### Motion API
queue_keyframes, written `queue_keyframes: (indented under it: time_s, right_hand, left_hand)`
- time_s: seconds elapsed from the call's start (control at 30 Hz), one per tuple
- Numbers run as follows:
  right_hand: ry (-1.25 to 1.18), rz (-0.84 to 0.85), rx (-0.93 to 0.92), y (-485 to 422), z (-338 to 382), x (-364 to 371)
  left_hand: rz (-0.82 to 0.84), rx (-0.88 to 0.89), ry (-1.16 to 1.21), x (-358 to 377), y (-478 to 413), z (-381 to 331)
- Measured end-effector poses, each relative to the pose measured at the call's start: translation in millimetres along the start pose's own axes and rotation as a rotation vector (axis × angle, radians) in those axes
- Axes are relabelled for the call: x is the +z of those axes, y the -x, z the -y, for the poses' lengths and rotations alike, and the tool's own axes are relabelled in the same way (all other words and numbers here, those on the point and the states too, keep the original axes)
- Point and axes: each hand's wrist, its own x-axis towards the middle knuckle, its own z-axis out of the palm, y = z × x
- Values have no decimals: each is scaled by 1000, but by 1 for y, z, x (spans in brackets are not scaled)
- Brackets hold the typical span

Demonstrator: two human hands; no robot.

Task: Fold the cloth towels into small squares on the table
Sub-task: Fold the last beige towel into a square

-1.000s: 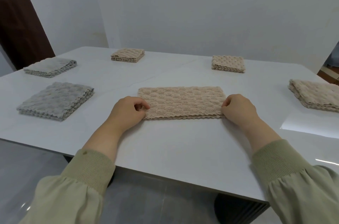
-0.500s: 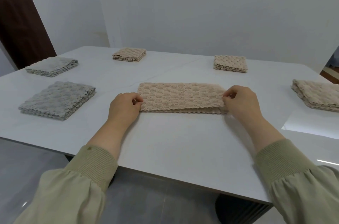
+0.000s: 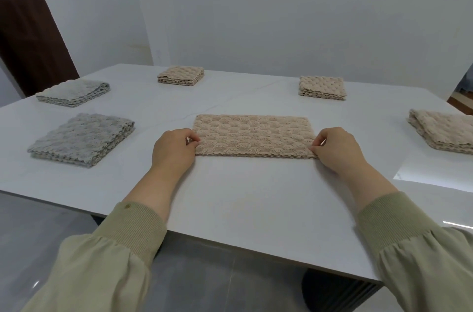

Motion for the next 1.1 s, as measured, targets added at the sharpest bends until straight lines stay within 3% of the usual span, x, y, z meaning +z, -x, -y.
queue_keyframes:
  time_s: [0.33, 0.43, 0.53, 0.6, 0.73, 0.8, 0.87, 0.97, 1.03, 1.1]
  right_hand:
    - [261, -31, -61, 5, 8, -4]
    - [161, -40, -179, 5, 13, 3]
    - [216, 171, -305, 6, 14, 14]
    - [328, 356, -255, 7, 13, 19]
    - [375, 409, -215, 8, 14, 18]
    - [378, 405, -219, 8, 15, 18]
    - [376, 386, -233, 8, 14, 18]
    - [371, 377, -241, 7, 13, 17]
    - [375, 373, -237, 6, 14, 17]
    - [346, 346, -232, 5, 17, 10]
  left_hand:
    - [-46, -10, -56, 1, -1, -1]
    - [-40, -18, -51, 1, -1, 0]
    - [-52, -16, -28, 1, -2, 0]
    - [-66, -36, -28, 0, -2, -1]
    - [-82, -61, -55, 1, -5, 0]
    - [-133, 3, -80, 3, -7, 1]
    - [-150, 177, -41, 4, -4, -5]
    - [116, 485, -84, 9, 2, -15]
    - [271, 527, -170, 12, 5, -20]
    - [241, 512, -206, 11, 9, -25]
